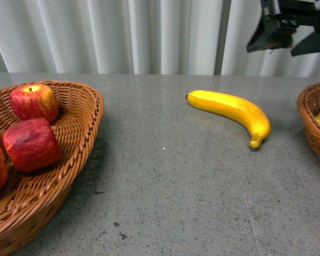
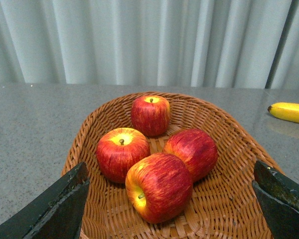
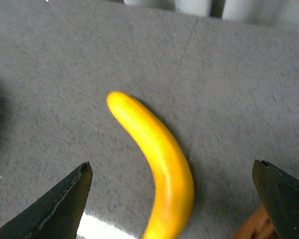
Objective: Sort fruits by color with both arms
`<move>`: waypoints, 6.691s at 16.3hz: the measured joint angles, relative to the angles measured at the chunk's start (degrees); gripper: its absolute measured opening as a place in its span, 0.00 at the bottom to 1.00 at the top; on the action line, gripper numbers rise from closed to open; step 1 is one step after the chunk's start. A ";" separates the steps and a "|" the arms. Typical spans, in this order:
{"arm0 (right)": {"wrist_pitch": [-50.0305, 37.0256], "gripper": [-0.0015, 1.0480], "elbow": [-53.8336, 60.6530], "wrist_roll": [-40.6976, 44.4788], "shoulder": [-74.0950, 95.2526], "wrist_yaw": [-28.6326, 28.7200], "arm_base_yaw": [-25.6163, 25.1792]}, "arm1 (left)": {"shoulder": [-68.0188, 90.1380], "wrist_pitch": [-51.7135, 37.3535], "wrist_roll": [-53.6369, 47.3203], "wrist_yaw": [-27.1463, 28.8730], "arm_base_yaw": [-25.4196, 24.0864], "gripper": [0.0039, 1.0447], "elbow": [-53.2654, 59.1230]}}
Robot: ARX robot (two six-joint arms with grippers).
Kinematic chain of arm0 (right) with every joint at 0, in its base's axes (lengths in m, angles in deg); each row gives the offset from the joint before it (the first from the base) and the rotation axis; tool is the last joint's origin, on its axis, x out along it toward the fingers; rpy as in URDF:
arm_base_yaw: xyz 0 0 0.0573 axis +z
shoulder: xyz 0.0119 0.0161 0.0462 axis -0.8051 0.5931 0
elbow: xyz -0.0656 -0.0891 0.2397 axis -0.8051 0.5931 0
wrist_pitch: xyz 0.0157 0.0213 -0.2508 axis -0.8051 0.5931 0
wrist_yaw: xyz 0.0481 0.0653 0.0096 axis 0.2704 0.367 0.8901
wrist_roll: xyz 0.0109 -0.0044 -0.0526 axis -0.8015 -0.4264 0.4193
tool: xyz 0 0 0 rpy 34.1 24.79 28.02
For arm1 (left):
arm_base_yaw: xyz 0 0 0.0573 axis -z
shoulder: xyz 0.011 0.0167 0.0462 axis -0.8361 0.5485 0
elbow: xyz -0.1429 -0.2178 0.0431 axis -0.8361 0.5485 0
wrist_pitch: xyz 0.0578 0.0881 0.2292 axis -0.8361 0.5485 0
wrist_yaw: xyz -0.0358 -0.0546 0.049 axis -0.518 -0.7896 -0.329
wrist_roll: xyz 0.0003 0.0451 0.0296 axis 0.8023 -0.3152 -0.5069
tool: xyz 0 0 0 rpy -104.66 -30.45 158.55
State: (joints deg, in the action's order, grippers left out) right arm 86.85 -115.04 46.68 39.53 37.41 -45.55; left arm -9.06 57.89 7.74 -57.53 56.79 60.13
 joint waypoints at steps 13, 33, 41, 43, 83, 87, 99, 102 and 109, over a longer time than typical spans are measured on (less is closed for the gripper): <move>-3.54 0.94 -4.33 6.62 8.15 -0.90 8.46 | 0.00 0.00 0.00 0.02 0.00 0.94 0.00; 5.40 0.93 -22.27 18.36 28.39 -8.63 6.86 | 0.00 0.00 0.02 0.00 0.00 0.94 0.00; 1.88 0.35 -21.33 14.62 27.85 -3.58 7.52 | 0.00 0.00 0.02 0.02 0.00 0.94 0.00; -2.64 0.35 -20.68 9.14 25.05 2.10 6.29 | 0.00 0.00 0.00 0.00 0.00 0.94 0.00; -43.34 0.28 65.35 -1.64 -57.79 5.05 -27.71 | 0.00 0.00 0.00 0.00 0.00 0.94 0.00; -39.21 0.02 73.31 -1.40 -73.24 -1.97 -20.04 | 0.00 0.00 0.00 0.00 0.00 0.94 0.00; -30.36 0.02 81.83 -1.33 -90.12 -14.29 -8.09 | 0.00 0.00 0.02 0.00 0.00 0.94 0.00; -27.58 0.02 81.85 -1.36 -93.44 -14.29 -8.09 | 0.00 0.00 0.00 0.00 0.00 0.94 0.00; -16.02 0.02 81.79 -1.36 -104.61 -14.29 -8.09 | 0.00 0.00 0.00 0.02 0.00 0.94 0.00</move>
State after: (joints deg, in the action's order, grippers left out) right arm 70.82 -33.25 45.32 -65.08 23.11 -53.63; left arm -9.06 57.89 7.74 -57.51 56.79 60.13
